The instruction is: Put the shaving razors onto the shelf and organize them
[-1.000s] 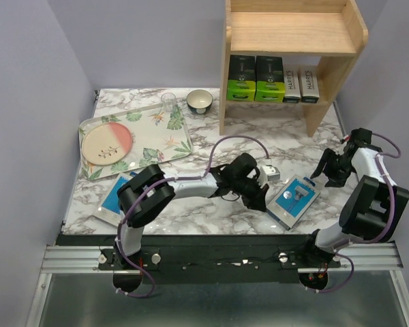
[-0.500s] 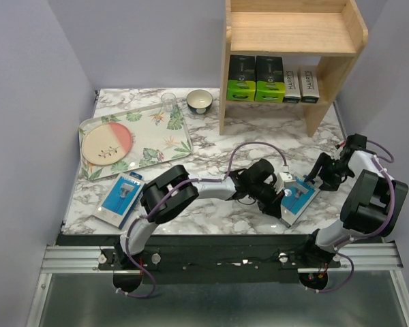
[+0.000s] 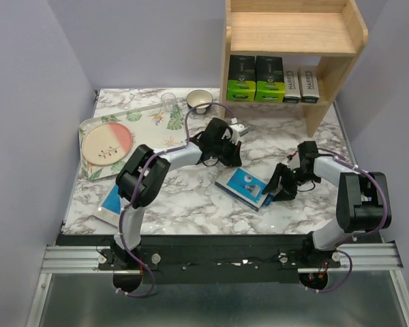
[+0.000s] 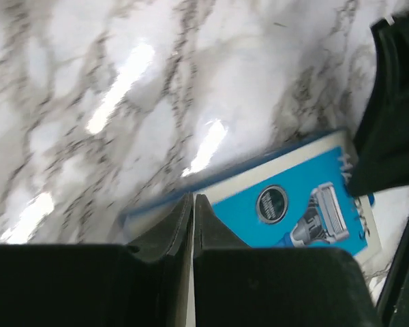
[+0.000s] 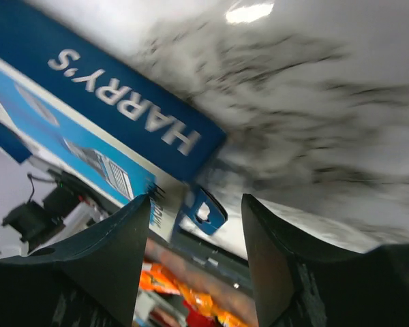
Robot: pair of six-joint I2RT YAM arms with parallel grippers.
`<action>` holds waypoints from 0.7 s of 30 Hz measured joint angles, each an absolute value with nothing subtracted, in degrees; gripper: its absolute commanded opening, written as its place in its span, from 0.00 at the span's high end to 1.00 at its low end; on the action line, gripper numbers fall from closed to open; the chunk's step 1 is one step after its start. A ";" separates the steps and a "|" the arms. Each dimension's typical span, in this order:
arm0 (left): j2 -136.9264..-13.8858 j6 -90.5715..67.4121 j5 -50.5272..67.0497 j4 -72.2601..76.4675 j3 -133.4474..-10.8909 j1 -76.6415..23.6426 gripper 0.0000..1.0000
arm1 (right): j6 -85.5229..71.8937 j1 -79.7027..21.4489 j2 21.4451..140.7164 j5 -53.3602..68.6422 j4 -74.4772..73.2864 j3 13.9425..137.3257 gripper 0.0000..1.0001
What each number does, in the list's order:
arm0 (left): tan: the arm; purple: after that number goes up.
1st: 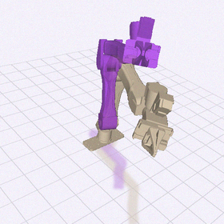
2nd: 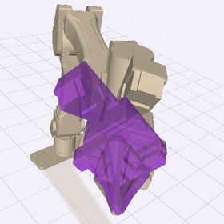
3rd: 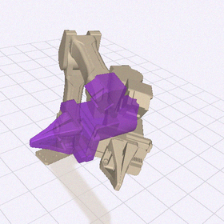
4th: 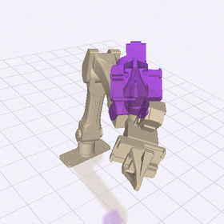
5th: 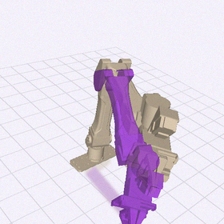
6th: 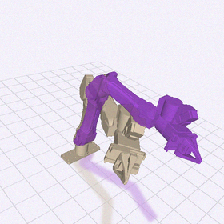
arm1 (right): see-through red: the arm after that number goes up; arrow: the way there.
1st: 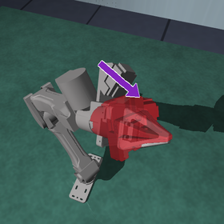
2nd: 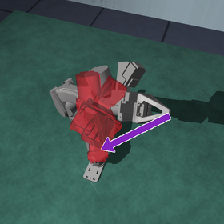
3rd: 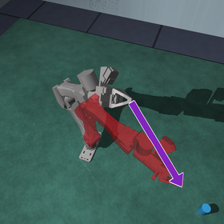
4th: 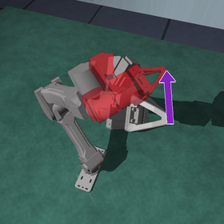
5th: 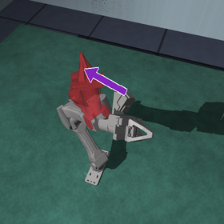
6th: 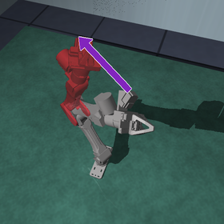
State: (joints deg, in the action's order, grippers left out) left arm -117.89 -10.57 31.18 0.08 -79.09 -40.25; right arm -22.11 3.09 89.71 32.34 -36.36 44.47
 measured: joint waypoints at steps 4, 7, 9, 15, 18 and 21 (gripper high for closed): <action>-111.70 -10.33 28.01 -4.25 -75.11 -37.43 0.59 | -23.92 -2.00 90.43 34.59 -38.41 45.63 0.34; -102.02 -12.01 24.27 -7.86 -69.54 -36.77 0.42 | -23.31 -1.91 90.19 34.30 -40.40 49.01 0.35; -95.11 -14.28 21.98 -9.72 -66.26 -36.69 0.37 | -21.63 -1.80 88.75 33.89 -40.38 52.01 0.34; -81.01 -24.67 19.03 -7.64 -53.67 -36.05 0.01 | -17.02 -1.80 84.62 33.26 -37.30 53.95 0.30; -82.78 -30.85 20.36 -4.12 -47.79 -35.22 0.02 | -15.70 -1.83 85.12 34.11 -34.04 52.53 0.28; -87.70 -36.67 22.35 -1.23 -43.92 -34.04 0.02 | -15.16 -2.11 86.39 34.44 -30.98 50.37 0.25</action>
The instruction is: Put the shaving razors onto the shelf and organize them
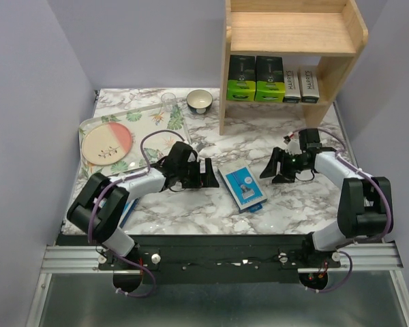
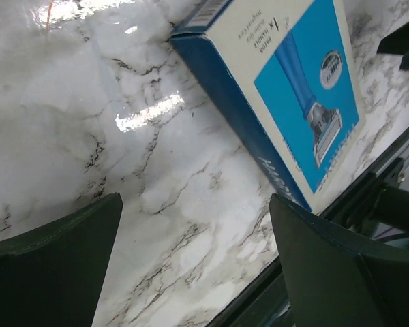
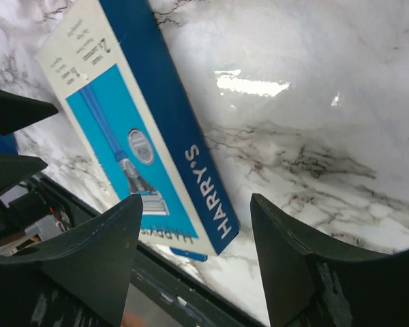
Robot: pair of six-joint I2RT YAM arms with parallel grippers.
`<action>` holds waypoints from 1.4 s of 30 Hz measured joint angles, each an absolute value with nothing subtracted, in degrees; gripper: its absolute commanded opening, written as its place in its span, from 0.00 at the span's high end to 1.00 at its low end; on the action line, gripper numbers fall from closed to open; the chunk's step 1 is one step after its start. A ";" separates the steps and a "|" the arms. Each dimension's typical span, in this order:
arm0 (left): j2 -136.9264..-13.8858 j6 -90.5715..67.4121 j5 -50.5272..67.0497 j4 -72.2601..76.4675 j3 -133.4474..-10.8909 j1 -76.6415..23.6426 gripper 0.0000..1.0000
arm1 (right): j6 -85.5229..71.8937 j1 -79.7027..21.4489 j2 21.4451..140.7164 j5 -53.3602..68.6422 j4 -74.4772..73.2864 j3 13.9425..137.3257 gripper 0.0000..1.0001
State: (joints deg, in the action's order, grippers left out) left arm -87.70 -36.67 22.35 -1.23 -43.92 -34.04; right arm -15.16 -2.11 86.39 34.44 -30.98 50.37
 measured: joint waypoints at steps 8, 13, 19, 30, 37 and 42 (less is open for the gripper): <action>-94.70 -50.37 24.36 9.04 -44.53 -32.71 0.02 | -16.80 -3.14 91.20 37.08 -23.42 46.76 0.20; -99.44 -58.33 26.59 17.02 -44.60 -32.84 0.02 | -22.83 -4.91 92.36 42.37 -18.04 43.22 0.21; -105.03 -64.14 28.05 23.51 -47.55 -34.04 0.11 | -29.08 -8.75 93.89 46.30 -12.71 41.28 0.27; -108.73 -69.56 28.62 28.42 -47.51 -34.85 0.30 | -36.12 -12.29 93.73 48.29 -9.17 44.60 0.32; -108.77 -72.31 29.58 34.33 -44.62 -33.56 0.37 | -36.40 -15.62 89.52 48.21 -9.21 45.87 0.27; -108.66 -72.47 31.53 37.65 -44.36 -32.95 0.40 | -32.93 -15.62 87.88 47.03 -13.45 45.89 0.23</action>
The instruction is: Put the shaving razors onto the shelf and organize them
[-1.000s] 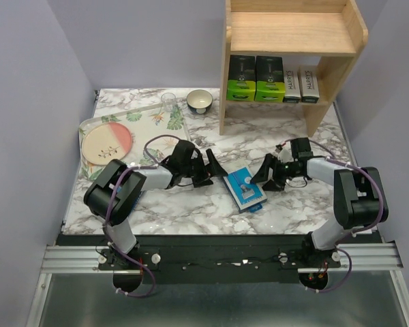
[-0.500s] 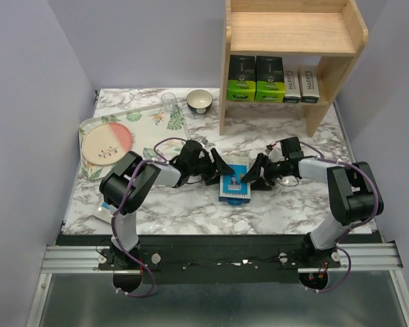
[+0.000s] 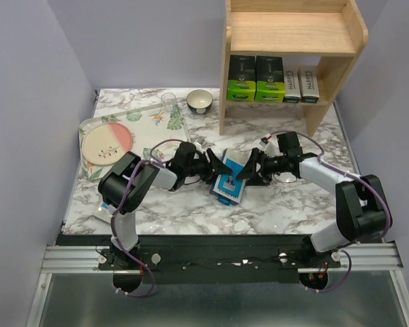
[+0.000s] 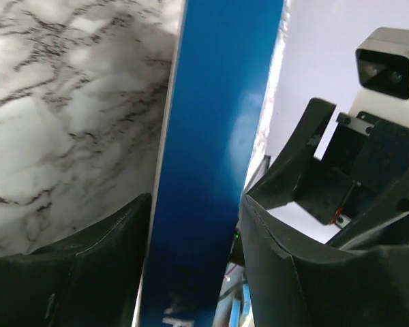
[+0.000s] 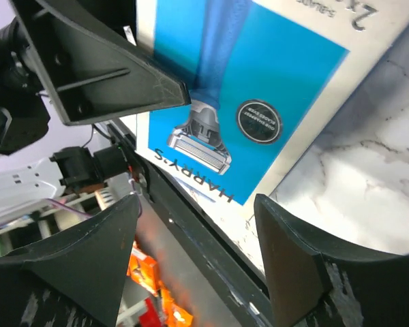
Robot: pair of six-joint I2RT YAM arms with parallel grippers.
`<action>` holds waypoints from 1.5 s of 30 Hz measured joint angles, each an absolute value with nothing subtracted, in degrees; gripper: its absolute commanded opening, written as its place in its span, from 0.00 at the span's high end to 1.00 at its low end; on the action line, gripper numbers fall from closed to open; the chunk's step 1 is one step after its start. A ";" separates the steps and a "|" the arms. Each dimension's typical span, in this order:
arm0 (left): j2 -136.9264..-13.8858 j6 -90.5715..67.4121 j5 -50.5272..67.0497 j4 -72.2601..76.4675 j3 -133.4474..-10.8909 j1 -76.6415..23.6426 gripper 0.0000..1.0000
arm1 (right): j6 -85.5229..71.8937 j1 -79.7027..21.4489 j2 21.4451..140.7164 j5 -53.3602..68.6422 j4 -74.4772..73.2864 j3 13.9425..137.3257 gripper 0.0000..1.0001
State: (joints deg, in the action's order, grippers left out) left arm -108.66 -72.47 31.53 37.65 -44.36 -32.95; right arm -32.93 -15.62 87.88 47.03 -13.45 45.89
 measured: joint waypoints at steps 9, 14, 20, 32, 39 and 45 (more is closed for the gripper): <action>-104.31 -69.23 37.34 42.06 -42.63 -29.10 0.55 | -24.73 -8.01 81.34 46.00 -22.94 48.03 0.22; -101.51 -67.81 39.97 43.64 -42.63 -28.49 0.55 | -18.83 -2.42 81.32 44.40 -28.71 51.77 0.22; -97.62 -67.96 46.33 44.62 -45.23 -26.55 0.55 | -11.92 -0.73 80.73 41.87 -36.18 57.52 0.23; -90.11 -68.75 51.62 41.30 -72.34 -23.49 0.56 | -6.33 1.50 74.78 36.23 -42.09 61.78 0.24; -95.20 -66.04 46.68 30.92 -93.43 -24.88 0.56 | -3.77 -0.03 68.71 42.13 -38.70 61.69 0.28; -104.77 -64.97 38.94 23.29 -106.52 -26.85 0.56 | 1.76 -10.90 60.84 46.41 -29.85 62.57 0.40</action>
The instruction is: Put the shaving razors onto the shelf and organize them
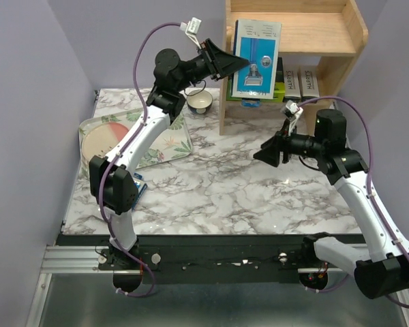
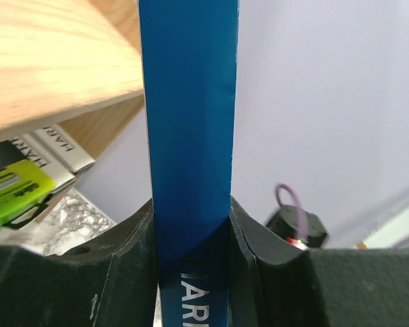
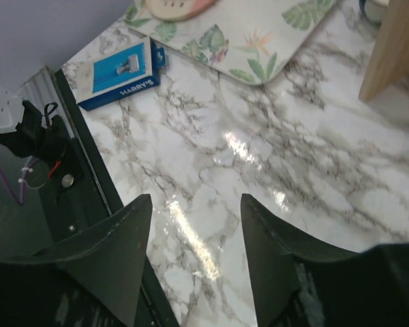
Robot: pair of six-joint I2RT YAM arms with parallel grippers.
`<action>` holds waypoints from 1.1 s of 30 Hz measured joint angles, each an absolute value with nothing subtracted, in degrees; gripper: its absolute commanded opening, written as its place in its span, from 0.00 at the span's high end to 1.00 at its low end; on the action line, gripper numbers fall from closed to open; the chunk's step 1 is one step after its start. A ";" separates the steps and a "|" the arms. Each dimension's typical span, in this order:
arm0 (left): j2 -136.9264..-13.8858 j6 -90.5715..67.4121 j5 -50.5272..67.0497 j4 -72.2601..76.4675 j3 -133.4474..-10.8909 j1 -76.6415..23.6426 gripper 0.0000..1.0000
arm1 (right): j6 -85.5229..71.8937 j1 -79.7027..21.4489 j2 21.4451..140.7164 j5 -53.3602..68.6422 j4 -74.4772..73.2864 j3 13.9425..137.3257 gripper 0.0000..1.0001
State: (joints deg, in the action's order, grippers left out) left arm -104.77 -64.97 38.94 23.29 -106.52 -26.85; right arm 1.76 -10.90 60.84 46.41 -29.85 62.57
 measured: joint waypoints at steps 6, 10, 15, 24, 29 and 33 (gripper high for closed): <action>-111.72 -66.57 33.04 16.88 -111.70 -28.29 0.56 | 3.55 -14.68 61.76 45.82 -21.91 63.86 0.43; -114.63 -69.60 30.96 14.92 -115.07 -28.64 0.56 | 5.67 -15.73 62.54 43.46 -17.50 64.75 0.43; -114.78 -74.02 28.91 13.56 -115.77 -28.88 0.53 | 6.79 -16.80 65.49 39.83 -12.75 65.84 0.42; -114.83 -79.99 27.59 12.21 -114.91 -28.47 0.42 | 7.44 -17.21 74.15 34.26 -9.43 75.29 0.43; -114.61 -82.15 27.22 12.93 -114.04 -27.59 0.39 | 7.60 -17.26 77.71 33.10 -8.95 81.17 0.43; -114.21 -82.81 27.18 12.99 -113.71 -27.07 0.36 | 7.53 -17.30 79.61 32.14 -8.38 83.59 0.44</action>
